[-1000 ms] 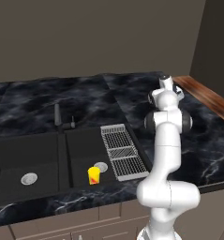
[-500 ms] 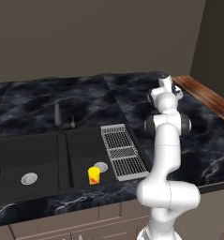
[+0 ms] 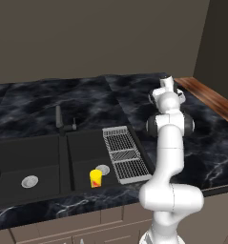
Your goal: Move any existing items from the left basin to the right basin for drying. Then move the glass cup from the counter to the left basin of the sink for washing.
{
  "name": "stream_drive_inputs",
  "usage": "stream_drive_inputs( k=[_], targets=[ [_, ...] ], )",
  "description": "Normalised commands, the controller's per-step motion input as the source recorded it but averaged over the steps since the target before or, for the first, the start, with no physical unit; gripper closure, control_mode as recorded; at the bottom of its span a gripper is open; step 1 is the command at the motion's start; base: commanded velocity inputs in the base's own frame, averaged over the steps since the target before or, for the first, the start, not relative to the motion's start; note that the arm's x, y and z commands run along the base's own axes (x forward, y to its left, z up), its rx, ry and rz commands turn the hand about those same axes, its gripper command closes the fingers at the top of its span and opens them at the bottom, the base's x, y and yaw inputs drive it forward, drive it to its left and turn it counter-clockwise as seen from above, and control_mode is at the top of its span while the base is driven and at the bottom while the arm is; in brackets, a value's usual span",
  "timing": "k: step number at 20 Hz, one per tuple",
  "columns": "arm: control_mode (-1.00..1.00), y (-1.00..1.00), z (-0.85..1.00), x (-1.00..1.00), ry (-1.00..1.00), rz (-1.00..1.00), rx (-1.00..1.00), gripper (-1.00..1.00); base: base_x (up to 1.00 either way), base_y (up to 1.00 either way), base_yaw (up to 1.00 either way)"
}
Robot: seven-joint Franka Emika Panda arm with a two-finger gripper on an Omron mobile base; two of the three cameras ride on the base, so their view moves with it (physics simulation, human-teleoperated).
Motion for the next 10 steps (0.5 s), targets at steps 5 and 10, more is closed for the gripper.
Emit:
stream_drive_inputs(
  k=[5, 10],
  targets=[
    [-1.0, 0.18, -0.58, -0.56, 0.04, 0.01, 0.0, 1.0, 0.0, 0.0, 0.0],
    [-1.0, 0.04, -0.22, -0.22, 0.01, 0.0, 0.0, 1.0, 0.0, 0.0, 0.0]
  ],
)
